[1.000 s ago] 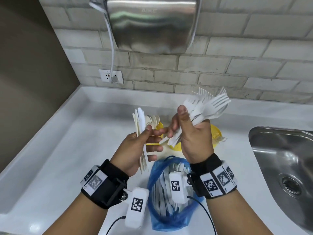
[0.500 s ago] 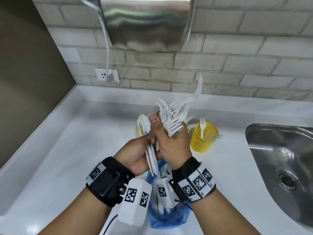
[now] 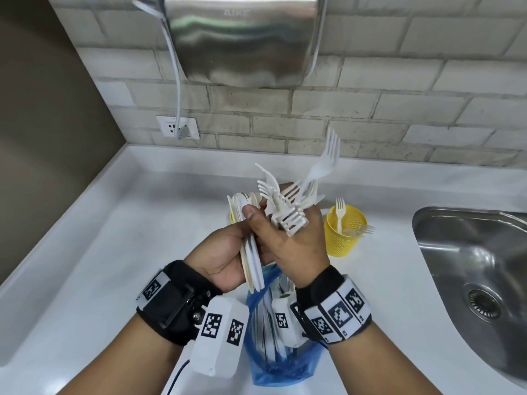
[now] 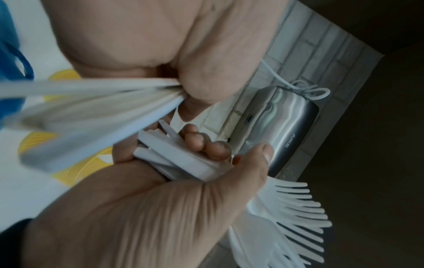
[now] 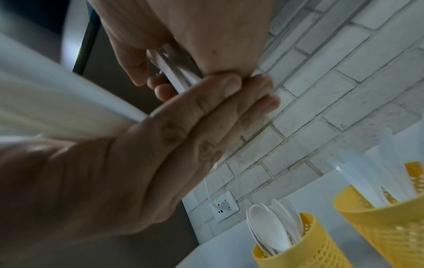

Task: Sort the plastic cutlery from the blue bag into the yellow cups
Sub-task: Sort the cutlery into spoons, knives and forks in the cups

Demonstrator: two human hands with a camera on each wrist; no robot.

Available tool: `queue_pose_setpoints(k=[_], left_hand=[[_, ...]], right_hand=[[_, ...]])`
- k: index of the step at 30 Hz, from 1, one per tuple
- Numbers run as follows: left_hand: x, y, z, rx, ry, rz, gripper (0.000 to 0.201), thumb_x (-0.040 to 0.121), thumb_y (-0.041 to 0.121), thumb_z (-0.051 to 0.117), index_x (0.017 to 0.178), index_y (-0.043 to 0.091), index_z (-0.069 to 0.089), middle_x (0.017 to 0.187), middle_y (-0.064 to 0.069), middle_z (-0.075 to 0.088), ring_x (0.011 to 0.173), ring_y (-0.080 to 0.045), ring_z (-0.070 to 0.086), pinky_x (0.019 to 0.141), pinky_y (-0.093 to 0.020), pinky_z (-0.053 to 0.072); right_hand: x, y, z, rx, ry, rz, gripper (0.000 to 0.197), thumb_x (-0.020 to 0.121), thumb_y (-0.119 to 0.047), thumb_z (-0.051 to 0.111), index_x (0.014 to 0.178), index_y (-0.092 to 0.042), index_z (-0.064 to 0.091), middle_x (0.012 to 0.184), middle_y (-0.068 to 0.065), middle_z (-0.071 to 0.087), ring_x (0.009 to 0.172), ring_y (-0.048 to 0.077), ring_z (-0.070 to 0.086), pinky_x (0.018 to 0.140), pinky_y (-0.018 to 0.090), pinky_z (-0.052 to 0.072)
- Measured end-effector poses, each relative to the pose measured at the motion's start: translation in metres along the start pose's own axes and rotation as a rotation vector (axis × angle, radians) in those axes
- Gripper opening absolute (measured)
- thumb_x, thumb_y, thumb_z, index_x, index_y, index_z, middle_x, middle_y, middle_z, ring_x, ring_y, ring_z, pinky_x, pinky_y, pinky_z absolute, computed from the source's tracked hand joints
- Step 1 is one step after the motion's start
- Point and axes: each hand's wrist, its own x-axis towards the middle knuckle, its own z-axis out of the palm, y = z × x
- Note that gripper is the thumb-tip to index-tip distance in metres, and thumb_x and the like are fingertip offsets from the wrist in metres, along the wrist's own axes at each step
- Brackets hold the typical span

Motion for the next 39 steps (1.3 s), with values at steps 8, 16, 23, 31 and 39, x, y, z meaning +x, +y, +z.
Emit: queue_pose_setpoints(k=[8, 16, 23, 31, 39], left_hand=[[-0.002, 0.001, 0.003, 0.016, 0.012, 0.036, 0.046, 0.094, 0.026, 0.052, 0.135, 0.007, 0.061, 0.136, -0.019, 0.063, 0.117, -0.027, 0.066, 0.099, -0.036, 0.055], [-0.014, 0.032, -0.007, 0.475, 0.432, 0.257, 0.03, 0.107, 0.031, 0.049, 0.107, 0.014, 0.073, 0.1, -0.014, 0.072, 0.065, -0.016, 0.066, 0.057, -0.029, 0.056], [-0.052, 0.099, 0.065, 1.008, 0.18, 0.812, 0.026, 0.087, 0.027, 0.077, 0.114, 0.026, 0.073, 0.064, -0.006, 0.03, 0.048, -0.01, 0.031, 0.047, -0.017, 0.034], [-0.042, 0.092, 0.061, 1.542, 0.136, 0.878, 0.004, 0.089, 0.028, 0.077, 0.088, 0.024, 0.077, 0.058, 0.004, 0.046, 0.056, -0.013, 0.046, 0.06, -0.024, 0.042], [-0.027, 0.082, 0.055, 1.749, 0.098, 0.912, 0.039, 0.093, 0.032, 0.075, 0.061, 0.043, 0.054, 0.055, 0.013, 0.043, 0.052, -0.002, 0.049, 0.054, -0.013, 0.033]], right_hand=[[0.003, 0.004, 0.002, 0.014, -0.022, -0.02, 0.029, 0.086, -0.001, 0.079, 0.092, -0.025, 0.065, 0.081, -0.009, 0.072, 0.081, 0.008, 0.071, 0.078, 0.023, 0.056], [0.01, 0.002, -0.014, -0.056, -0.072, -0.019, 0.022, 0.089, -0.018, 0.077, 0.073, -0.025, 0.063, 0.061, -0.019, 0.063, 0.06, -0.002, 0.059, 0.064, 0.014, 0.046], [0.006, 0.011, -0.02, -0.227, -0.299, 0.098, 0.024, 0.091, -0.019, 0.079, 0.072, -0.011, 0.065, 0.063, 0.004, 0.063, 0.063, 0.009, 0.054, 0.059, 0.032, 0.045], [0.007, 0.011, -0.025, -0.199, -0.357, 0.114, 0.03, 0.091, -0.013, 0.077, 0.07, -0.008, 0.056, 0.062, -0.004, 0.051, 0.061, 0.011, 0.047, 0.062, 0.026, 0.041], [0.008, 0.019, -0.025, -0.177, -0.321, 0.175, 0.033, 0.094, -0.019, 0.072, 0.075, -0.002, 0.052, 0.054, 0.007, 0.046, 0.047, 0.022, 0.043, 0.05, 0.039, 0.04]])
